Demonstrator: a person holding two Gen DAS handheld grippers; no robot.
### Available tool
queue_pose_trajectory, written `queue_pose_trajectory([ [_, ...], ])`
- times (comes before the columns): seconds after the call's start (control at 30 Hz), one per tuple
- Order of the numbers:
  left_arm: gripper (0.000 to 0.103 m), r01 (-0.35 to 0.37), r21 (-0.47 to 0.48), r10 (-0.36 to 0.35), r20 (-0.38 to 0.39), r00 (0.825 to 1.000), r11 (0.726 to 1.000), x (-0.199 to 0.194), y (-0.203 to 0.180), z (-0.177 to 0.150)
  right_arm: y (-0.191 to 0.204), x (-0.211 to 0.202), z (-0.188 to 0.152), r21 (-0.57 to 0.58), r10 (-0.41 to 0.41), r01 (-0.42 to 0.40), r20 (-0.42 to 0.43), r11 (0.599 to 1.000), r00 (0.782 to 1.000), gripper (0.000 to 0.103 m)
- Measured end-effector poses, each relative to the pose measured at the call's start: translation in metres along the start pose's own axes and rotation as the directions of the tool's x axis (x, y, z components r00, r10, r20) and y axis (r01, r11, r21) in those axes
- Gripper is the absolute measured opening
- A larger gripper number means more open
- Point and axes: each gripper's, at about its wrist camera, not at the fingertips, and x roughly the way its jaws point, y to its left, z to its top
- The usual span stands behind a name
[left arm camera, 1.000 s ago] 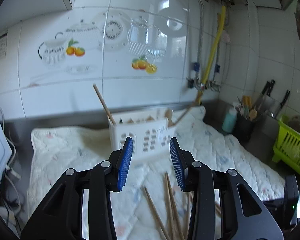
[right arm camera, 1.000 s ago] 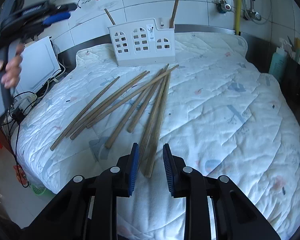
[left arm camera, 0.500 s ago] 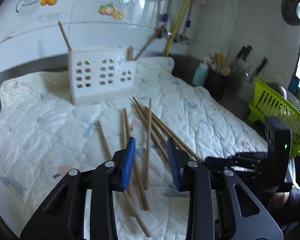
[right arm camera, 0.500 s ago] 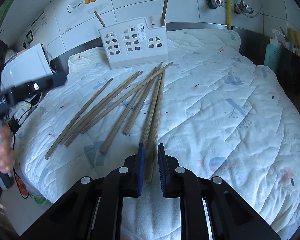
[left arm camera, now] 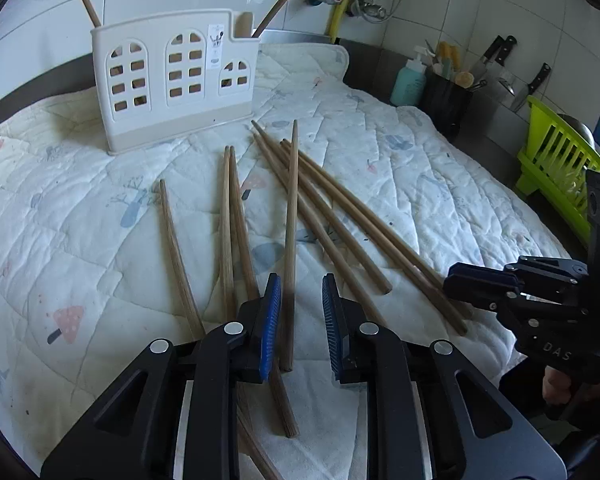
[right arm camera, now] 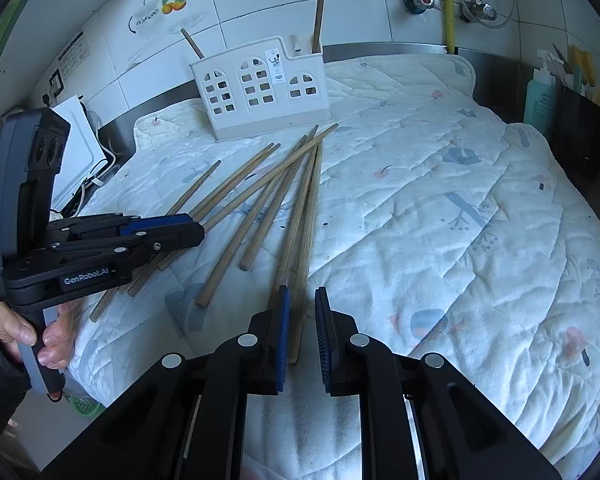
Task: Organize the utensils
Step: 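Lower the left gripper and close on a chopstick while the right gripper grasps another chopstick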
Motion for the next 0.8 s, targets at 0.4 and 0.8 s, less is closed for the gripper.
queue_pose_trajectory([
  [0.4,0.009,-0.049,-0.017,0.048,-0.03,0.998,0.999,0.009,-0.006,-0.003,-0.001,0.0,-0.001,0.014,0.013,-0.013,0.003,1.0,1.0,0.013],
  [0.8,0.011,-0.069,-0.053,0.067,-0.027,0.997,0.996,0.013,-0.01,-0.003,0.006,0.01,0.0,-0.028,-0.02,0.02,0.008,0.999,1.0,0.012],
])
